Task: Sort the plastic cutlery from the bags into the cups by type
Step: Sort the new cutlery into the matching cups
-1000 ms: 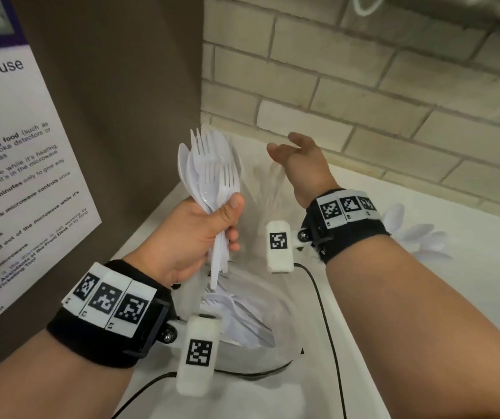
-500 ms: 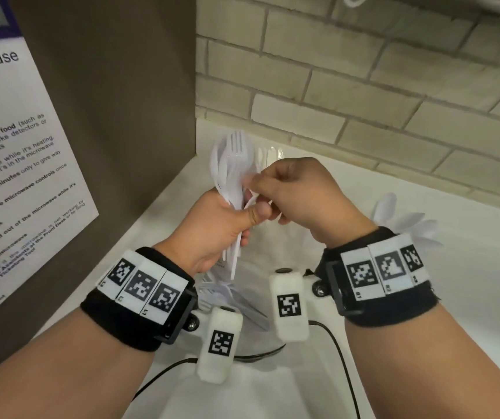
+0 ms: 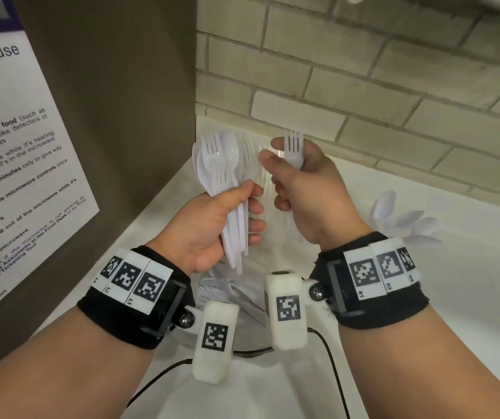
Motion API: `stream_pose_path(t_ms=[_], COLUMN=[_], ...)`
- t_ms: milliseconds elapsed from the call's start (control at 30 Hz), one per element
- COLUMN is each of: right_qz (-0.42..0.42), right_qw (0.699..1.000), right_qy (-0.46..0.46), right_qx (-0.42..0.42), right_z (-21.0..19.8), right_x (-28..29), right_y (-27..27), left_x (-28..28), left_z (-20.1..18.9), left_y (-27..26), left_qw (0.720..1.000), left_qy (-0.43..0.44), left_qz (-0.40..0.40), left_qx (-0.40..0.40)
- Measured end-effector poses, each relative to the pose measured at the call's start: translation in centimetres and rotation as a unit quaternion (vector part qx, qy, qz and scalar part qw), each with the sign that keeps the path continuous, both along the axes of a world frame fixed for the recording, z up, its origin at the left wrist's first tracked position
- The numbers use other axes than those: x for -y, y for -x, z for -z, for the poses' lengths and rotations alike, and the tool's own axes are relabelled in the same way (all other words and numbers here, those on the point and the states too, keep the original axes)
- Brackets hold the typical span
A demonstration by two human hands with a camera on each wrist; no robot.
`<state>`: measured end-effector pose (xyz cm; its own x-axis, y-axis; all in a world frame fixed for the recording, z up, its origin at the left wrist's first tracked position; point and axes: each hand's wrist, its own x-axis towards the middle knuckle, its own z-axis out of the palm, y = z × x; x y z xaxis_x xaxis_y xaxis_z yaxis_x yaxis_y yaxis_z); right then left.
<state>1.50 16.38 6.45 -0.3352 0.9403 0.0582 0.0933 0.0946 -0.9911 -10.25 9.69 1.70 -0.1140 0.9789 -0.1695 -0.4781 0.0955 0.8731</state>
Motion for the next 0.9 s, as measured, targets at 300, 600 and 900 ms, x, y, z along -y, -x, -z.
stream_pose_path(t_ms=[300, 600, 900], right_qz=[0.018, 0.041, -0.083], right_qw=[0.996, 0.998, 0.990], right_qy=[0.062, 0.007, 0.099], right_qx=[-0.060, -0.046, -0.065], right_z=[0.4, -0.2, 0.7], right_x=[0.4, -0.2, 0.0], right_y=[0.4, -0.6, -0.6], left_x=[0.2, 0.4, 0.8], left_z=[0.0, 0.2, -0.3], left_y=[0.5, 0.2, 0.3], left_qw=[0.998, 0.999, 0.995], left_qy=[-0.007, 0.009, -0.003], left_qz=[0.059, 0.010, 0.095], left_qx=[0.022, 0.045, 0.027])
